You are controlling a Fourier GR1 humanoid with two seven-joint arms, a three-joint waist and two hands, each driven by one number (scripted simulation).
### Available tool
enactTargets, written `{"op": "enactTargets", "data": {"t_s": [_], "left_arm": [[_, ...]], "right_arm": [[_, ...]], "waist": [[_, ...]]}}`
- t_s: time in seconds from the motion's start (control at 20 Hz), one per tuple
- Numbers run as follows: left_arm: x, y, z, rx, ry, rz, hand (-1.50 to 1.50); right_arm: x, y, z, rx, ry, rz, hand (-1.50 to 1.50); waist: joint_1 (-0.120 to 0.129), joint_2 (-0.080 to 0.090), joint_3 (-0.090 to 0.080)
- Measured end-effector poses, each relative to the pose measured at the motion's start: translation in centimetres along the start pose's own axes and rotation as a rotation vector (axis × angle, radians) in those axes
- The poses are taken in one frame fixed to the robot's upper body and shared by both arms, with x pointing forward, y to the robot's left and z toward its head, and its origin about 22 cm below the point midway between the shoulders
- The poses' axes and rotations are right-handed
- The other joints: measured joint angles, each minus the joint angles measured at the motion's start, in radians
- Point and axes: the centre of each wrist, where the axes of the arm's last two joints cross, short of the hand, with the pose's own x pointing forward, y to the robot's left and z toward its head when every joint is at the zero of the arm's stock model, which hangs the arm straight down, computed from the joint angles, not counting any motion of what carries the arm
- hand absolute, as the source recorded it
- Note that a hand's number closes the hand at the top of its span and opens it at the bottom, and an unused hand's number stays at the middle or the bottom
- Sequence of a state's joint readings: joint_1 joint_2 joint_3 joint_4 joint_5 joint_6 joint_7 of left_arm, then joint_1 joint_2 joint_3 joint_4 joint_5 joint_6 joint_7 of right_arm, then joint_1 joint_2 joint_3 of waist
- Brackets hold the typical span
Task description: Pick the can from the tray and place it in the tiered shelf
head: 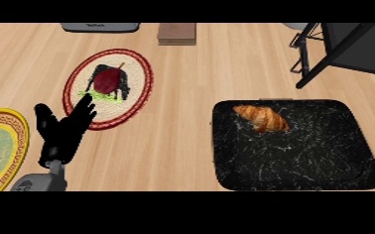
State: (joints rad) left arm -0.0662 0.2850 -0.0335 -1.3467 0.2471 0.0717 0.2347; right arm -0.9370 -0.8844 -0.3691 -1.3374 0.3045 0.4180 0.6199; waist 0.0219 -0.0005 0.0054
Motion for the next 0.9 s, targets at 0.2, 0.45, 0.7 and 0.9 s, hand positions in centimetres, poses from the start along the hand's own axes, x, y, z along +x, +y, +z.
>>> {"op": "enactTargets", "data": {"t_s": [0.2,0.45,0.7,0.9], "left_arm": [[0.3,0.0,-0.1,-0.003,0.013,-0.003,0.0],[0.5,-0.6,-0.1,-0.003,0.012,-0.008,0.0],[0.6,-0.7,-0.2,-0.006,0.011,-0.008,0.0],[0.7,-1.0,-0.3,-0.012,0.013,-0.007,0.0]], "right_arm": [[-0.9,0.2,-2.1,0.048,-0.004,0.027,1.5],[-2.8,1.4,-4.2,0.071,-0.016,0.072,1.5],[-4.5,2.8,-5.9,0.067,-0.02,0.098,1.5],[-5.4,4.2,-7.0,0.054,-0.02,0.108,1.5]], "waist": [[0.002,0.001,0.0],[0.004,0.003,0.0],[0.007,0.004,0.0],[0.01,0.005,0.0]]}}
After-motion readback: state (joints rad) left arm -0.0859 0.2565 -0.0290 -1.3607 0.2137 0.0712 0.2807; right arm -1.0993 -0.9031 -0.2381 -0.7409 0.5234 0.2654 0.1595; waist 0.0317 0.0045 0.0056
